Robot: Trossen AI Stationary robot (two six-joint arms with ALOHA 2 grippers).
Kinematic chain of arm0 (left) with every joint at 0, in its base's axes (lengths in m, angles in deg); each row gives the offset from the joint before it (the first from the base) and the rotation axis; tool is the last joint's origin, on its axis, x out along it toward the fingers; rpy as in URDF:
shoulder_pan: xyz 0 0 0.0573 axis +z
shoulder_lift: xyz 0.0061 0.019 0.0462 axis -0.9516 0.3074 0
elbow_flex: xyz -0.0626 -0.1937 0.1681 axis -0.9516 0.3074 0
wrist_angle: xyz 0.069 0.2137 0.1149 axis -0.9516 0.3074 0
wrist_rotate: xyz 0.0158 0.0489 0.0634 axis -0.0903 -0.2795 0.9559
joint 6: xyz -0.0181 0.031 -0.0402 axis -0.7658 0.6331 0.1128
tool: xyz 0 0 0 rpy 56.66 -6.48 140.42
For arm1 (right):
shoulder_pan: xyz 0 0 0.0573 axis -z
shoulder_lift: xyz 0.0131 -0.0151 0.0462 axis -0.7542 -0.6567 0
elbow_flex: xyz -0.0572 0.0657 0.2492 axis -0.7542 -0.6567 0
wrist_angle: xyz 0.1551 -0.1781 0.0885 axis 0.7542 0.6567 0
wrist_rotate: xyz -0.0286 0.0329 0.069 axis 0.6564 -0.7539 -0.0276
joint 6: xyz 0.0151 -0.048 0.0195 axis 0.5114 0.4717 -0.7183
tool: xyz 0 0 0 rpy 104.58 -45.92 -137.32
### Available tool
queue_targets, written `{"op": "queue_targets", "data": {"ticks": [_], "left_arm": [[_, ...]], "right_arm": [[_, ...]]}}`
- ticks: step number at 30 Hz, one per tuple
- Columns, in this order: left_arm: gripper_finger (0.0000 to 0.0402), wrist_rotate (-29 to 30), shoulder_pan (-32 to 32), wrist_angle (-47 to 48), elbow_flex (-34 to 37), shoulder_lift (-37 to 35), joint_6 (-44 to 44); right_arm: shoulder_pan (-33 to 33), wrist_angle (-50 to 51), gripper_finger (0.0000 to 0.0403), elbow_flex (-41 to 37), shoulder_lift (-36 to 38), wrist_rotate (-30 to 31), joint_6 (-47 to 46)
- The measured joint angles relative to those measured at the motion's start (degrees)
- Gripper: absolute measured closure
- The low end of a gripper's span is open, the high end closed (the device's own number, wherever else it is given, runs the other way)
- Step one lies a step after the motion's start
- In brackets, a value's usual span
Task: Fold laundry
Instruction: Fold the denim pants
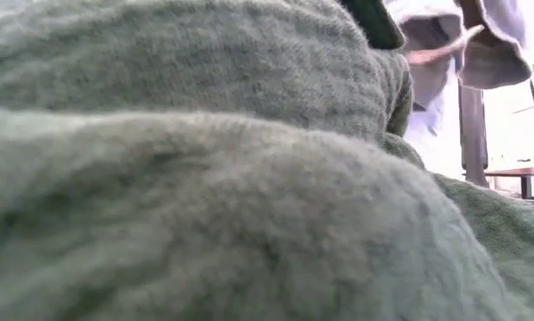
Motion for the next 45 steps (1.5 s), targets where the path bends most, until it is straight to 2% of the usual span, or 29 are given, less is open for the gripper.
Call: {"op": "queue_targets", "data": {"ticks": [5,10,14,19,23,27,31,38,41,45], "left_arm": [[0.0229,-5.1,-2.0,-3.8,0.0,4.9,-4.2],[0.0229,-8.9,-5.7,-9.3,-0.1,8.4,-6.6],[0.0229,-11.1,-8.4,-9.9,0.0,10.3,-6.6],[0.0229,-11.7,-12.0,-10.4,-0.1,10.7,-6.6],[0.0229,-11.8,-13.3,-4.0,-0.2,10.6,-8.9],[0.0229,-11.5,-12.8,8.0,-0.2,10.6,-9.3],[0.0229,-7.9,-11.5,23.1,-0.2,10.2,-8.9],[0.0229,7.0,-11.2,51.4,-0.2,7.4,-5.9],[0.0229,10.1,-11.8,56.5,-0.2,5.7,-3.3],[0.0229,19.4,-13.4,57.5,-0.2,1.2,-1.4]], "right_arm": [[0.0,0.3,0.0397,0.0,2.4,4.2,0.9],[0.0,0.1,0.0397,0.0,3.2,14.0,4.0],[0.0,-1.3,0.0397,0.1,3.5,20.5,6.6],[0.0,-4.4,0.0397,0.1,3.1,23.0,9.9],[0.1,-4.1,0.0397,0.1,2.2,32.5,11.3],[0.1,-3.7,0.0397,0.2,1.8,35.0,11.1],[0.1,-1.6,0.0397,0.1,0.8,36.2,10.4],[0.1,-1.9,0.0397,0.1,0.1,36.6,11.4],[0.2,-3.0,0.0397,0.1,-0.3,36.7,12.7],[-0.2,-3.3,0.0397,0.1,-0.5,35.6,13.2]]}}
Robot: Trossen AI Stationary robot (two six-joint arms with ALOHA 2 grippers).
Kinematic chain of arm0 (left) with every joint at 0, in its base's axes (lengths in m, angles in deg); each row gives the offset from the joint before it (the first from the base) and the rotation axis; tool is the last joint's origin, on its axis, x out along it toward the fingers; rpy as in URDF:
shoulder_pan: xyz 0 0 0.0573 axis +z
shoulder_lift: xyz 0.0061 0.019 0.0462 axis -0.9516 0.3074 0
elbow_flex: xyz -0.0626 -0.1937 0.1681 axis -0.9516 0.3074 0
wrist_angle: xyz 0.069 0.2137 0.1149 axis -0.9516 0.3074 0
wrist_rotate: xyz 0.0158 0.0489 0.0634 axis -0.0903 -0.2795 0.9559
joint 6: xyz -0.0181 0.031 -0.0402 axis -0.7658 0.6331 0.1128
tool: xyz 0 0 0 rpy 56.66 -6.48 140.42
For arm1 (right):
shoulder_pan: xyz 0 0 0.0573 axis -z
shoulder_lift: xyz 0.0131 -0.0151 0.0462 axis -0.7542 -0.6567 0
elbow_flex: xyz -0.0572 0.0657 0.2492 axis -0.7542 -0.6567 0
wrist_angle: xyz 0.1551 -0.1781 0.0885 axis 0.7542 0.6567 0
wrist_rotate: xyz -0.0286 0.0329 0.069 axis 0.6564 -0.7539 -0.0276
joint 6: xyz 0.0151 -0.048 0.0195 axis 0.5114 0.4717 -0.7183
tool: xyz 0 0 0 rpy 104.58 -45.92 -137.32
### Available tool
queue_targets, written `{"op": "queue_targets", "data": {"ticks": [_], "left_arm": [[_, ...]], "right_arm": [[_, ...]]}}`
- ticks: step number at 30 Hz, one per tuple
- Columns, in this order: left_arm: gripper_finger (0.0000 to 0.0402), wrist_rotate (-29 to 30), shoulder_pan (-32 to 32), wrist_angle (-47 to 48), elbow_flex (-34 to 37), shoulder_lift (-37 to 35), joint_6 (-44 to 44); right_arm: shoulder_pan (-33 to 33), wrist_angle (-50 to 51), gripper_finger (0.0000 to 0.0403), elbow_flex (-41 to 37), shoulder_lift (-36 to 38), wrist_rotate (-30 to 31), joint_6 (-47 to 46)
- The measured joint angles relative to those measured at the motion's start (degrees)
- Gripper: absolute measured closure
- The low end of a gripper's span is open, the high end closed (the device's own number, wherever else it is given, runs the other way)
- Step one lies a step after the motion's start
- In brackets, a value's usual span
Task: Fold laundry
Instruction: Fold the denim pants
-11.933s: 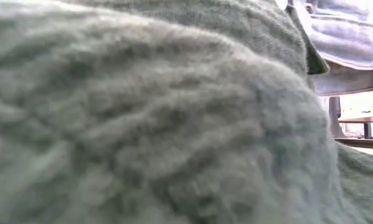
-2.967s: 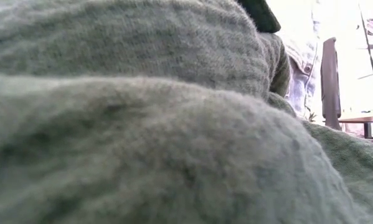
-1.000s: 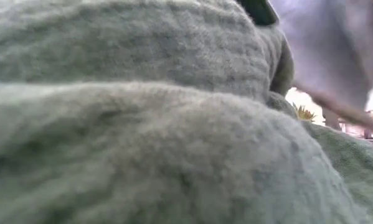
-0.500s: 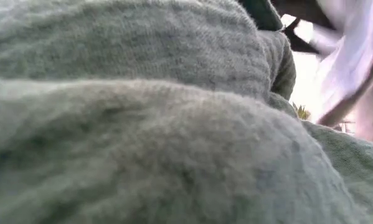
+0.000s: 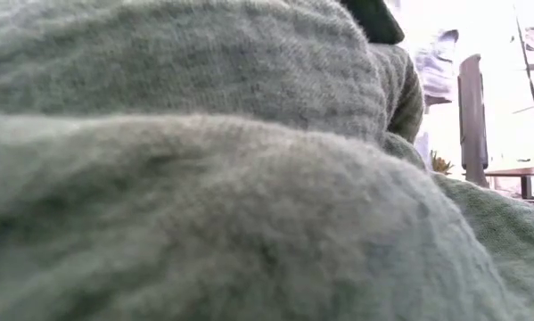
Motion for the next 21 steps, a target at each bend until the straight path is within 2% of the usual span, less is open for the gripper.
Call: {"op": "queue_targets", "data": {"ticks": [6,9,11,17,21], "left_arm": [[0.0229,10.6,-0.6,2.0,0.0,-9.6,-0.7],[0.0229,15.2,-0.6,2.7,0.0,-15.1,-2.1],[0.0229,17.4,-0.6,3.0,0.0,-18.6,-2.6],[0.0229,21.7,-0.5,2.9,-0.1,-26.1,-2.8],[0.0229,22.6,-0.3,2.7,-0.1,-28.5,0.0]], "right_arm": [[-3.9,0.0,0.0397,0.0,-0.8,-1.7,-5.6],[-7.0,0.2,0.0397,0.0,-1.5,-1.8,-13.9],[-9.1,0.4,0.0397,0.0,-2.1,-4.0,-18.8],[-13.6,-1.7,0.0397,-0.2,-3.7,-15.9,-32.5],[-15.4,-3.7,0.0397,-0.1,-3.2,-16.6,-42.0]]}}
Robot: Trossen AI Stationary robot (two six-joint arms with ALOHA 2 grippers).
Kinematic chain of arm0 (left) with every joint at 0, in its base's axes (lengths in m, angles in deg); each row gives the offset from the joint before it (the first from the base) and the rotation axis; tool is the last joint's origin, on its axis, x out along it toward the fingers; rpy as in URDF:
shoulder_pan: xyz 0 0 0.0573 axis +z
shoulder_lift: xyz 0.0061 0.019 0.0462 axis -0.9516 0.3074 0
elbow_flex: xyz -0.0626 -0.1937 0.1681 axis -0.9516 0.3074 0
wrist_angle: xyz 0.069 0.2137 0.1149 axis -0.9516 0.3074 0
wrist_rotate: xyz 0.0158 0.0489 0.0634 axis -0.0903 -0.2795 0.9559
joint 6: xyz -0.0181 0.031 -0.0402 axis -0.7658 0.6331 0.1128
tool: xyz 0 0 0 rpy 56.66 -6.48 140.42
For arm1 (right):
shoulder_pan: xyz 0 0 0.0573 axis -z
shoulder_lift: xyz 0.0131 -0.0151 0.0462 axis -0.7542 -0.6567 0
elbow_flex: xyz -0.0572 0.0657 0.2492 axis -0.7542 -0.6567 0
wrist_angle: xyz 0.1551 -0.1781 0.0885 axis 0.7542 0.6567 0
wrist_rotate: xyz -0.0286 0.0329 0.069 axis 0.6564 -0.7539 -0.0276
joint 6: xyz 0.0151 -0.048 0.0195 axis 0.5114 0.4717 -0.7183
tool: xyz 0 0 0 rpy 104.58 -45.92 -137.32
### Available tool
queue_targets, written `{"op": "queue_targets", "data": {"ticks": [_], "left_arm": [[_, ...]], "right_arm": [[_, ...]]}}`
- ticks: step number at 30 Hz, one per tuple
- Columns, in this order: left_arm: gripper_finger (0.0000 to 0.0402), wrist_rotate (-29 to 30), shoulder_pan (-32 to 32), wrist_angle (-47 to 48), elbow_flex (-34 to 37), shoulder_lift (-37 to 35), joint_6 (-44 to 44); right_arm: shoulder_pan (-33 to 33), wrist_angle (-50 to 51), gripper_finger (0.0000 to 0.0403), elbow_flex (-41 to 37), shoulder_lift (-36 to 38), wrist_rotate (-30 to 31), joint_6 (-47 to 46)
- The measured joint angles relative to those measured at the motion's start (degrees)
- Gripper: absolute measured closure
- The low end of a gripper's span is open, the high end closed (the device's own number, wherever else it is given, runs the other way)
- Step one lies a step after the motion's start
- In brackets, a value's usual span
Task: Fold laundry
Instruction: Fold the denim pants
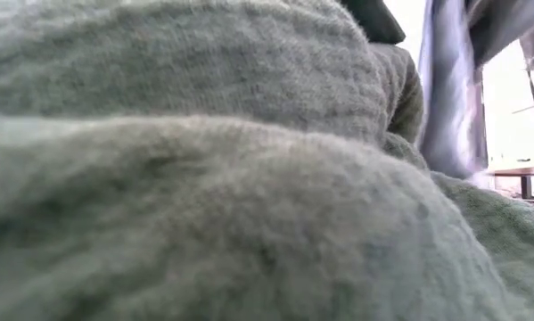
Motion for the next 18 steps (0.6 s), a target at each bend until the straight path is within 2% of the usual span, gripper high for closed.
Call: {"op": "queue_targets", "data": {"ticks": [3,8,10,15,18], "left_arm": [[0.0229,0.3,0.7,0.0,0.0,-0.5,1.6],[0.0229,0.4,1.4,-0.3,0.1,-0.3,4.0],[0.0229,0.4,1.4,-0.7,0.5,-0.2,4.6],[0.0229,-0.3,1.5,-2.1,1.7,-0.1,6.8],[0.0229,-0.4,1.6,-3.0,1.7,-0.1,8.9]], "right_arm": [[0.0,-1.8,0.0397,0.0,1.6,-2.0,-3.2],[0.0,-11.7,0.0397,0.1,4.9,-2.4,9.9],[0.0,-10.8,0.0397,0.1,6.0,-0.8,11.6],[0.4,1.5,0.0397,0.1,7.7,-1.3,-0.6],[0.4,6.1,0.0397,0.1,7.8,-5.9,-6.9]]}}
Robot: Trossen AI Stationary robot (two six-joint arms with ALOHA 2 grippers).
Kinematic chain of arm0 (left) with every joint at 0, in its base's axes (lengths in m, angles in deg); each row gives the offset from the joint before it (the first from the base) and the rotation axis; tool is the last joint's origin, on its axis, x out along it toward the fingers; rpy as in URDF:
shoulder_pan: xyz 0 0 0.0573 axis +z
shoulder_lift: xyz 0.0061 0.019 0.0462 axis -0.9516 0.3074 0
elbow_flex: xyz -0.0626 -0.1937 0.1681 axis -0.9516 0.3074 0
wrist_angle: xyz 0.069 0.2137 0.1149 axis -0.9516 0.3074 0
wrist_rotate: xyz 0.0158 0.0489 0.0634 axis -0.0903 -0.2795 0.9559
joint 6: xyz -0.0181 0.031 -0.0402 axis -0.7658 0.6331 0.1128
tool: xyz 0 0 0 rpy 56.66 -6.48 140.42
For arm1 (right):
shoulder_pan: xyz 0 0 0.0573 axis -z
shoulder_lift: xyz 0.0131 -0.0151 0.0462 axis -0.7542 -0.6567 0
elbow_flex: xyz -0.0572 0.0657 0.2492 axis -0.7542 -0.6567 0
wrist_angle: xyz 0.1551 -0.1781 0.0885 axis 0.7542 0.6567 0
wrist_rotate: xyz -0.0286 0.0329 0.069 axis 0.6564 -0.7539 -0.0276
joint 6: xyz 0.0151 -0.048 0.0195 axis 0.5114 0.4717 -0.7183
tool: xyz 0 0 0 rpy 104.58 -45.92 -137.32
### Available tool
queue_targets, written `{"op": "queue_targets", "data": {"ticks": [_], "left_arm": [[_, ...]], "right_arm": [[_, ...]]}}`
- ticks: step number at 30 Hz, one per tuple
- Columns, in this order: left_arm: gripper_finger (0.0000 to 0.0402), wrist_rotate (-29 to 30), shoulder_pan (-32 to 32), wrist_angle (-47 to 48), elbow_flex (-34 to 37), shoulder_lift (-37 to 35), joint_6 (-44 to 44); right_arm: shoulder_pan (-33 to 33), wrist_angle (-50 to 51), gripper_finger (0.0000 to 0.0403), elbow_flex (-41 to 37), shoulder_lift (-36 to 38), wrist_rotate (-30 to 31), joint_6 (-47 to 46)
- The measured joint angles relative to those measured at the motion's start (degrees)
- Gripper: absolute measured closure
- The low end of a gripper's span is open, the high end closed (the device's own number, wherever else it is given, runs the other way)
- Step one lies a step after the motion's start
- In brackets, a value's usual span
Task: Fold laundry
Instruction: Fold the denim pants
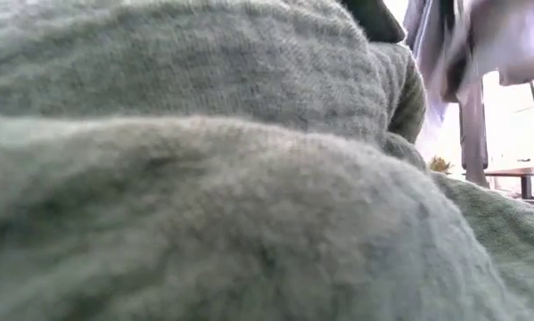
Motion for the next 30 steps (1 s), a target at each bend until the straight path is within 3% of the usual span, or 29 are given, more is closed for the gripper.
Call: {"op": "queue_targets", "data": {"ticks": [2,7,9,18,20,23,25,30], "left_arm": [[0.0229,-0.2,0.3,-0.6,0.0,0.0,1.1],[0.0229,-0.2,2.0,-0.4,0.0,0.0,1.8],[0.0229,-0.2,2.8,-0.4,0.0,0.0,2.8],[0.0229,-1.8,5.6,-1.1,0.0,0.0,4.8],[0.0229,-2.4,6.0,-1.2,0.0,0.0,5.6],[0.0229,-2.8,6.2,-1.3,0.0,0.0,5.6],[0.0229,-3.1,6.2,-1.3,0.0,0.0,5.6],[0.0229,-4.3,6.2,-1.3,0.0,0.0,4.5]], "right_arm": [[0.0,0.9,0.0397,-0.1,-0.3,-5.4,-0.9],[0.0,-4.2,0.0397,0.1,-4.0,-26.5,-1.4],[-0.1,-4.4,0.0397,0.0,-5.7,-30.0,-3.4],[2.4,4.8,0.0397,0.0,-6.0,-26.5,-12.9],[4.5,5.8,0.0397,-0.1,-6.0,-22.0,-11.1],[7.7,10.0,0.0397,0.0,-5.1,-10.5,-9.0],[10.3,10.0,0.0397,-0.8,-4.7,-7.5,-7.8],[18.1,10.0,0.0397,-6.5,-4.0,-10.4,-2.1]]}}
